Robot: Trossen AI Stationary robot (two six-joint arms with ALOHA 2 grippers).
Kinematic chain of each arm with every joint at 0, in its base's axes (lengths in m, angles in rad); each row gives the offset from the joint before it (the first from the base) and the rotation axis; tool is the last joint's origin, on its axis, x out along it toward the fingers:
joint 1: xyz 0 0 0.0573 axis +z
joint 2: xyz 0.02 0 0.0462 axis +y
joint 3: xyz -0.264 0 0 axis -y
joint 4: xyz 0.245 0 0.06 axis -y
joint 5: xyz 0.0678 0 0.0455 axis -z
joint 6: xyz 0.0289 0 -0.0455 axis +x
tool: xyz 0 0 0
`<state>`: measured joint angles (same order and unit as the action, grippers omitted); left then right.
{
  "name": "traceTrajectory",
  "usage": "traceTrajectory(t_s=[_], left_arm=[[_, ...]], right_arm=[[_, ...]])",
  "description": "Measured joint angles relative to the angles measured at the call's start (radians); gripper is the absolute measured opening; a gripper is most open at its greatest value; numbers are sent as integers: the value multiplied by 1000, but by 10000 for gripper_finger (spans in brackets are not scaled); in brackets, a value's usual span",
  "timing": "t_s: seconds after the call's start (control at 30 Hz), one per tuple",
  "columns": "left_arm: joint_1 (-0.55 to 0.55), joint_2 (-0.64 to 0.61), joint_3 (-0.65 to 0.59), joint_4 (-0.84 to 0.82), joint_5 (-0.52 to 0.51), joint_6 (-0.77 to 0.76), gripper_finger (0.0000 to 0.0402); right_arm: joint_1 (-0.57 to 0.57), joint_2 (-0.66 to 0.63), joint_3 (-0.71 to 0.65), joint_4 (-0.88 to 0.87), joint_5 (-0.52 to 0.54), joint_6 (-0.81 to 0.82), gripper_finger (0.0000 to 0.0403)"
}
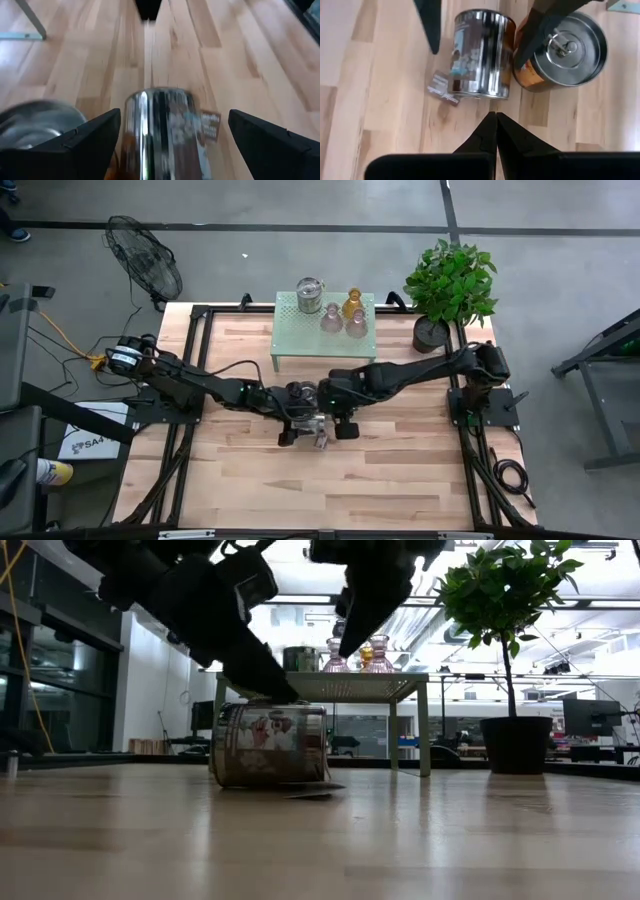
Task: Pick & Place candle stick holders
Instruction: Put the brown scented candle on the shelf
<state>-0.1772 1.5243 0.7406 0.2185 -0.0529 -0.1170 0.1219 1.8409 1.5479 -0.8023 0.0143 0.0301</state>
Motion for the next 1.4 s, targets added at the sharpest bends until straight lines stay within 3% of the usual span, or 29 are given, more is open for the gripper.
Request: traceTrajectory(t_s=[0.3, 0.67, 1.0, 1.17, 1.4], left_arm=[[0, -2, 14, -152, -21, 34, 363], [0, 80, 181, -339, -56, 60, 363], [0, 274, 469, -731, -123, 59, 363], [0, 341, 552, -807, -126, 61, 363], [0, 386, 562, -838, -105, 59, 363]], right_arm=[[53, -143, -228, 175, 49, 109, 0], [98, -248, -499, 496, 69, 154, 0], [142, -261, -573, 546, 103, 168, 0], [176, -263, -583, 521, 138, 179, 0], [220, -264, -583, 494, 144, 179, 0]])
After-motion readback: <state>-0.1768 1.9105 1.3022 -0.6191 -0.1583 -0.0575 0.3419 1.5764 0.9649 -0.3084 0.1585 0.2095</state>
